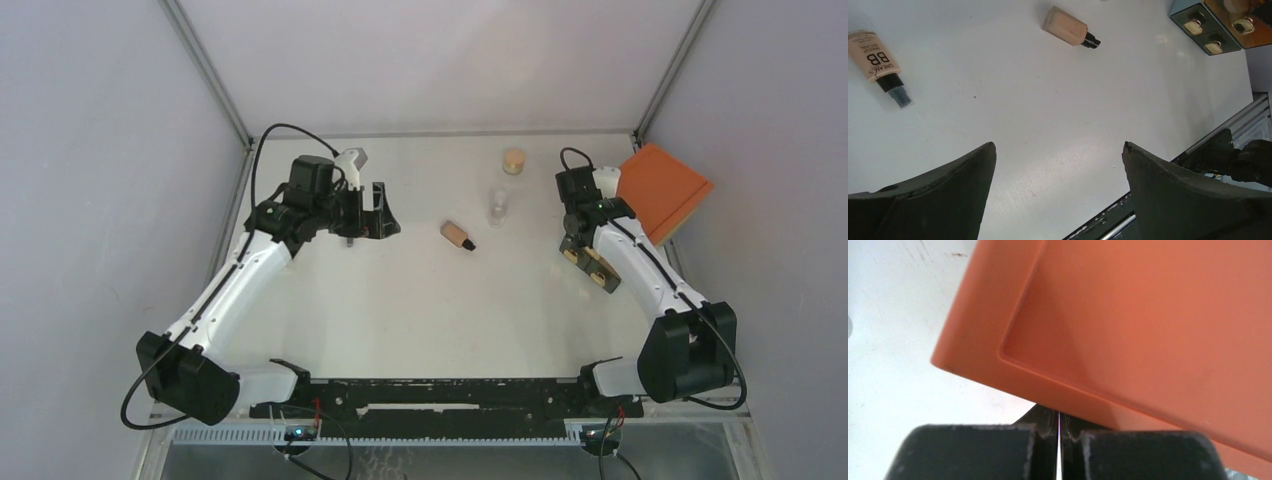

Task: Organize the makeup
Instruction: Close the drawer in the storage box, then open the drawer in the storage box.

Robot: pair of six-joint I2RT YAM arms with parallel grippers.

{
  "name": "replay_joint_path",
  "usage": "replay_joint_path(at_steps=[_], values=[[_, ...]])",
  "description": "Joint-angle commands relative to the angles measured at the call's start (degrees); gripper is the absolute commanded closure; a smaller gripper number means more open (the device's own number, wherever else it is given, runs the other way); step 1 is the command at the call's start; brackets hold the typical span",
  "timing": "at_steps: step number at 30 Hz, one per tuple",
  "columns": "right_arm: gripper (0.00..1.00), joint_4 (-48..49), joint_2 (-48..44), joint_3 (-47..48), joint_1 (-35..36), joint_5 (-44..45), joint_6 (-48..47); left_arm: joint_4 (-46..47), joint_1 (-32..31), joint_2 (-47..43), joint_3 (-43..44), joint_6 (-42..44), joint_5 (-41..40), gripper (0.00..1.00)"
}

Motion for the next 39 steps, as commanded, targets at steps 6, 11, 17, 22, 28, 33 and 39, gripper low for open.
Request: replay_joint_path(at_steps=[6,11,17,22,28,33,39], values=[[1.00,5.90,-9.81,1.95,2.82,-4.55,-3.16,2.93,-2.43,0.91,4.70,-0.68,-0.69,0.00],[0.92,2.83,-16.12,5.08,-0.90,-8.77,-2.37,5.36,-9.45,5.32,8.11,-0.77,-4.53,0.00],[0.59,-2.32,-17.51,10.15,-13.76,-11.68,3.38,7.77,-18.67,14.48,14.23,-1.98,-7.62,0.00],[0.51,-3.02,-17.85,8.70,-26.59,-22.53,7.12,9.99,-23.45,20.21,17.91,-3.82,-6.16,0.00],[0.50,-2.64,-15.28,7.79,-29.98,-28.99,6.45,10.97,-24.22,22.08,18.80,-4.81,-6.06,0.00],[0.50,-1.90,-13.89,5.91,-29.85,-38.17,6.20,10.66,-23.93,19.85,17.75,-3.94,-9.23,0.00],[0.50,-2.55,-13.95,5.62,-28.47,-41.70,5.83,10.97,-22.71,16.80,16.49,-3.33,-11.02,0.00]])
